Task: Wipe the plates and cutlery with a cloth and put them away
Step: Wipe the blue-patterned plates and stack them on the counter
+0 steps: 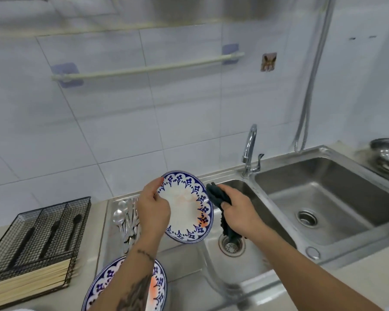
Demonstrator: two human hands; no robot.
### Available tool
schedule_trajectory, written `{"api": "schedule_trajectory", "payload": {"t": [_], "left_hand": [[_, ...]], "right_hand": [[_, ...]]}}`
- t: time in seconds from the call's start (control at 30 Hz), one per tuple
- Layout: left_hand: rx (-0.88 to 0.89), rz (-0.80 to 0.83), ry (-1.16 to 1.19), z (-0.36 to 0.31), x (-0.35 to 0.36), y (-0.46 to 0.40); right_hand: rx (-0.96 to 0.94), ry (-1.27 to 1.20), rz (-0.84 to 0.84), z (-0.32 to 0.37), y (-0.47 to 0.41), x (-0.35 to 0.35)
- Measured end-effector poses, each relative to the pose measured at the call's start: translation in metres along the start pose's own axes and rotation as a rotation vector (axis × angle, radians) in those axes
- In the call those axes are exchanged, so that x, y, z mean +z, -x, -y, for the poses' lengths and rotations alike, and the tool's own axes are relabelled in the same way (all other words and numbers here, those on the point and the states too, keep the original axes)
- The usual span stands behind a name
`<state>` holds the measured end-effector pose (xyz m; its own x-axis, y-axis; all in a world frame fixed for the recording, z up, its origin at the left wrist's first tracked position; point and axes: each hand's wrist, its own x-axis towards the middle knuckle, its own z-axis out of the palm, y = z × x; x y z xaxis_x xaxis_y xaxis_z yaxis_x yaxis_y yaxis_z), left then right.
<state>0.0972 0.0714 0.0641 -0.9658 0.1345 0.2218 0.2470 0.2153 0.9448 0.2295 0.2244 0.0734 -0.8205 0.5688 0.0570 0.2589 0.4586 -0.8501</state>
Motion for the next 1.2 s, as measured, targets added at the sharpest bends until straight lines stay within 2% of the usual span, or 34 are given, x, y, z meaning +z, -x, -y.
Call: {"api": "schedule_trajectory", "payload": {"t": [0.2,0.4,0.73,0.87,0.93,1.0,1.07,1.1,1.2], "left_hand": [[0.311,0.025,-0.160,-0.016,0.050,0.003],[0.433,0.050,-0.211,-0.017,0.077,0.023],[0.542,0.036,-0.183,-0.021,0.082,0.025],[0.551,0.048,-0.167,-0.025,0.080,0.025],[0.477,0.059,-0.089,-0.029,0.078,0.025],[0.215,0.060,0.040,-0.036,0.073,0.024],[-0.093,0.054,0.181,-0.037,0.066,0.023],[-0.198,0.056,0.249,-0.036,0.062,0.025],[-0.375,0.075,0.402,-0.033,0.048,0.028]], "right_hand": [[0.041,-0.017,-0.036,-0.015,0.001,-0.019],[0.075,0.016,-0.056,-0.031,0.002,-0.027],[0.103,0.039,-0.041,-0.049,0.001,-0.026],[0.034,0.027,-0.072,-0.048,-0.001,-0.026],[-0.076,-0.004,-0.113,-0.041,-0.004,-0.026],[-0.194,-0.035,-0.142,-0.030,-0.007,-0.023],[-0.286,0.045,-0.169,-0.019,-0.012,-0.020],[-0.319,0.167,-0.189,-0.015,-0.014,-0.019],[-0.294,0.813,-0.151,-0.009,-0.015,-0.015]]}}
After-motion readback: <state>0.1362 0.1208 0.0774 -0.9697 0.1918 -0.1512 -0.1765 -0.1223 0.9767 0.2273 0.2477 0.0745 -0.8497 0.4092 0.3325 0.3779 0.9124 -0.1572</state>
